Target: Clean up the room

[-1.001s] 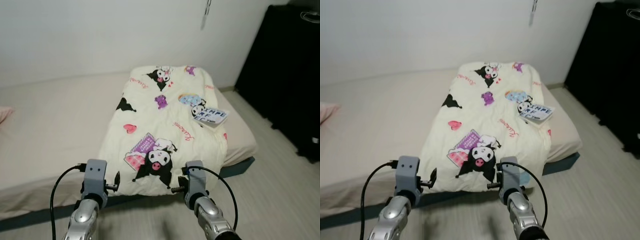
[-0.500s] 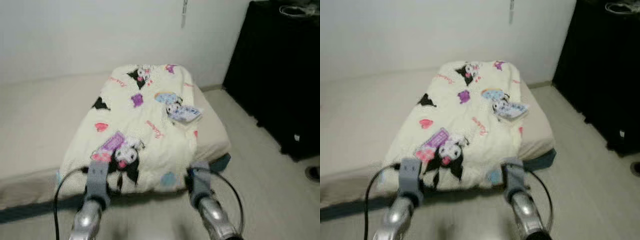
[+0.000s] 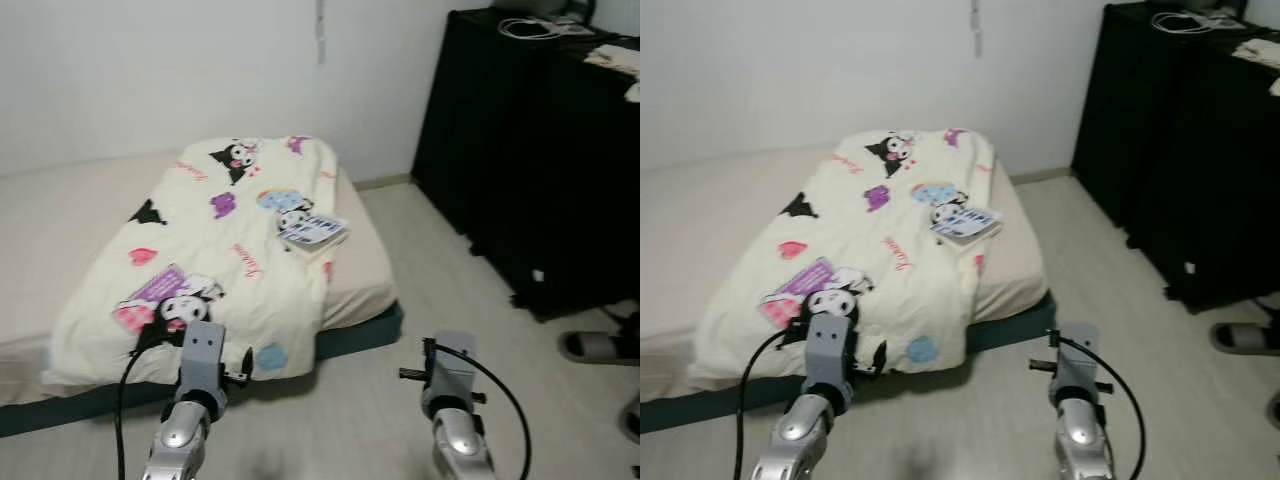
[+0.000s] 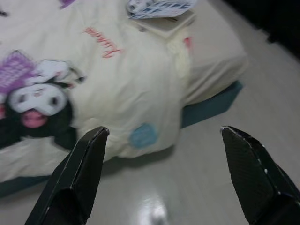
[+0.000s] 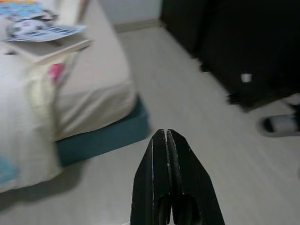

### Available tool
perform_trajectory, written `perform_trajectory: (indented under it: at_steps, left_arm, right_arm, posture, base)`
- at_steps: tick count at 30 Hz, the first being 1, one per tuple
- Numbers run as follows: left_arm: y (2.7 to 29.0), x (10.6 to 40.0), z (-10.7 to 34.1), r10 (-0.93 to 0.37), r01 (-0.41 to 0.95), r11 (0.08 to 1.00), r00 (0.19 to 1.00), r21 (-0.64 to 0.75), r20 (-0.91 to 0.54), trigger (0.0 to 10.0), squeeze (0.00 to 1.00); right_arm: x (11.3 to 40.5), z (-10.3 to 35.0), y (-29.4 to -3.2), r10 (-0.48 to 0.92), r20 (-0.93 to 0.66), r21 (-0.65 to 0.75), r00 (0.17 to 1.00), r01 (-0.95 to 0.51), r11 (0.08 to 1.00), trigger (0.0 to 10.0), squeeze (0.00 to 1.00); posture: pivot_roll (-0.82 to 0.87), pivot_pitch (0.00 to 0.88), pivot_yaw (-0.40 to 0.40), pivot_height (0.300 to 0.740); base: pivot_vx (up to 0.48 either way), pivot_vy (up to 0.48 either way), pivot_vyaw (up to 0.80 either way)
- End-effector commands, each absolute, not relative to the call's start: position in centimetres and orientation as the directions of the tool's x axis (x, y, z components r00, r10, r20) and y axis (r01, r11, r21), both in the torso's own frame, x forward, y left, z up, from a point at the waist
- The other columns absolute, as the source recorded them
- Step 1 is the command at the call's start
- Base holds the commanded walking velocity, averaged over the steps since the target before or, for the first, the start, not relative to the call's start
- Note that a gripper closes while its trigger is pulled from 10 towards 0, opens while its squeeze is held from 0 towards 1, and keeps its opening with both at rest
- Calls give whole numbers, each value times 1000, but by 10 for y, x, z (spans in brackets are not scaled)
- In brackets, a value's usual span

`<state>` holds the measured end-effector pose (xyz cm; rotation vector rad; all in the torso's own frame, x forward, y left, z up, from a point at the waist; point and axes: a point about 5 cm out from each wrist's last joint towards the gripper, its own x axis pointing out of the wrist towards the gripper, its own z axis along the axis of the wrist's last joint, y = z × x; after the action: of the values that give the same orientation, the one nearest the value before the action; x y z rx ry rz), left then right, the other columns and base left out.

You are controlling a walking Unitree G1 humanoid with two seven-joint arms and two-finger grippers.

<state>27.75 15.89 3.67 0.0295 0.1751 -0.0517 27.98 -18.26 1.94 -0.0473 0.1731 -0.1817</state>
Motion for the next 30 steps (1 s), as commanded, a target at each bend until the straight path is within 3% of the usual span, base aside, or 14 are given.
perform_trajectory:
  at_steps: [1, 14, 30]
  left_arm:
    - [164, 273, 29, -38, 47, 998, 977, 37, -210, 10000, 0]
    - [164, 273, 30, -41, 49, 998, 977, 35, -209, 10000, 0]
    - [157, 277, 33, -92, 100, 995, 971, 27, -219, 10000, 0]
  right_arm:
    - [276, 13, -175, -155, -200, -41, 967, 150, 988, 10000, 0]
    - [276, 4, -162, -46, -284, -36, 958, 37, 999, 10000, 0]
    - [277, 2, -167, -42, -318, -27, 947, 35, 999, 10000, 0]
  posture:
    - [5, 99, -2, 740]
    - [9, 112, -5, 740]
    - [13, 116, -6, 740]
  base:
    - [0, -412, 0]
    - [0, -405, 0]
    - [0, 0, 0]
